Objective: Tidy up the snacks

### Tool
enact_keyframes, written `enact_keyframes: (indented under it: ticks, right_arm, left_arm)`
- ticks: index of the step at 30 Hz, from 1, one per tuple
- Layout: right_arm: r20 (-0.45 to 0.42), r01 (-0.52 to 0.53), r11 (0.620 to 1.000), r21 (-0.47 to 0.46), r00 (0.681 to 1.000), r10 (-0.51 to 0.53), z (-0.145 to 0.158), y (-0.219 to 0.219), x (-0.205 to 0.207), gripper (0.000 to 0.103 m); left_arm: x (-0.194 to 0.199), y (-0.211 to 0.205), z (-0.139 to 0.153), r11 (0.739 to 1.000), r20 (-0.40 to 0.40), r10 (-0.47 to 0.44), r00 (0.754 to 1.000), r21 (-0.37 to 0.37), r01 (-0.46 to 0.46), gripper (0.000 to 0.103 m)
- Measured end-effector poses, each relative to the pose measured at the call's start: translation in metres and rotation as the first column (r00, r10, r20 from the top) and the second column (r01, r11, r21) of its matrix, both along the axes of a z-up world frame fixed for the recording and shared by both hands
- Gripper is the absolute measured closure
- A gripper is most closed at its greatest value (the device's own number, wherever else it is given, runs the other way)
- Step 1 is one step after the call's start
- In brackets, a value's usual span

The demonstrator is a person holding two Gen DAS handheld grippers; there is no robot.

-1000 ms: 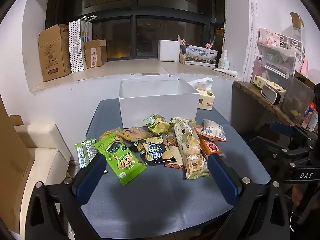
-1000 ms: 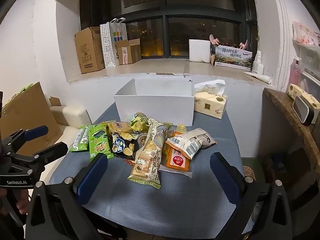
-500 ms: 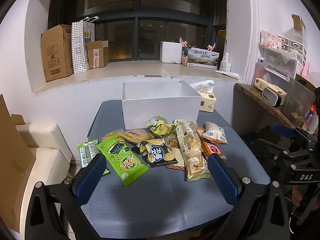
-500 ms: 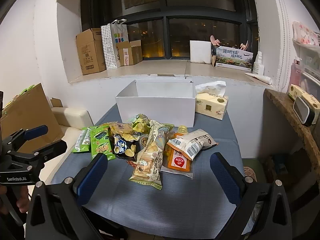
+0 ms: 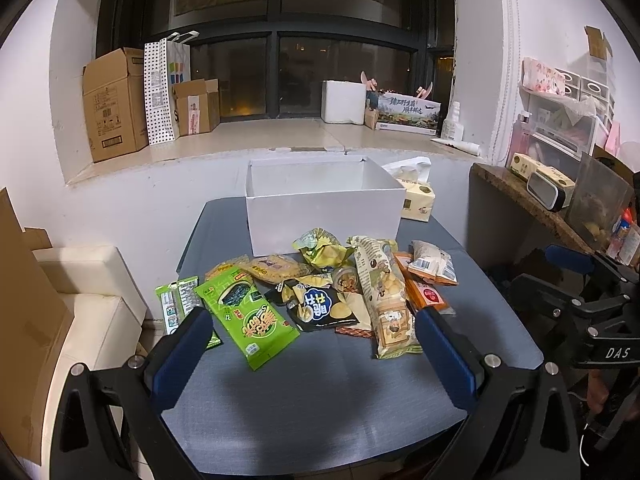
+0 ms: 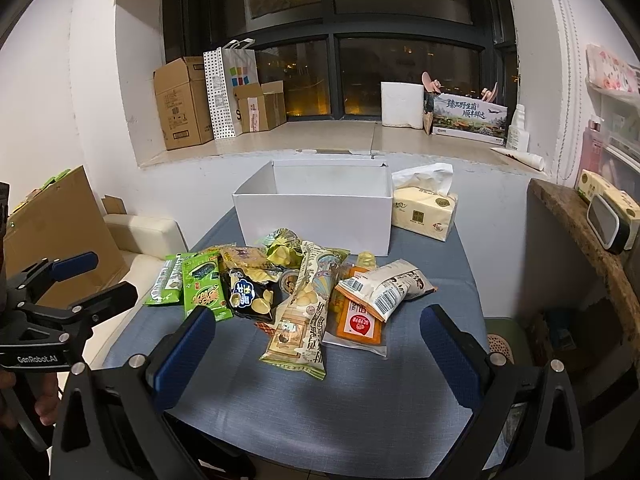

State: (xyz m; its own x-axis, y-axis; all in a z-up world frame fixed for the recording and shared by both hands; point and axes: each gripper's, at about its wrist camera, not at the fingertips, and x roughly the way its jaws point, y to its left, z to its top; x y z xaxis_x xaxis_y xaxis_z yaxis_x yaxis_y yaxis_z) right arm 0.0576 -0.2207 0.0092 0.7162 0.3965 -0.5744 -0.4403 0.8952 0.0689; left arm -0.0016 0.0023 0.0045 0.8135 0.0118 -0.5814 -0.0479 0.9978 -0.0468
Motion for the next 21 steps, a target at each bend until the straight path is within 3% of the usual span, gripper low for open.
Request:
enact_keyframes:
  ticks: [21]
  right_arm:
    - [0.002, -0.001, 1.000, 0.001, 1.000, 0.001, -0.0002, 0.0002, -0.0009, 0.000]
  left_arm:
    - [0.0001, 0.0000, -0.0002, 1.000, -0.002, 0.001, 1.000, 0.002, -0.001, 0.000]
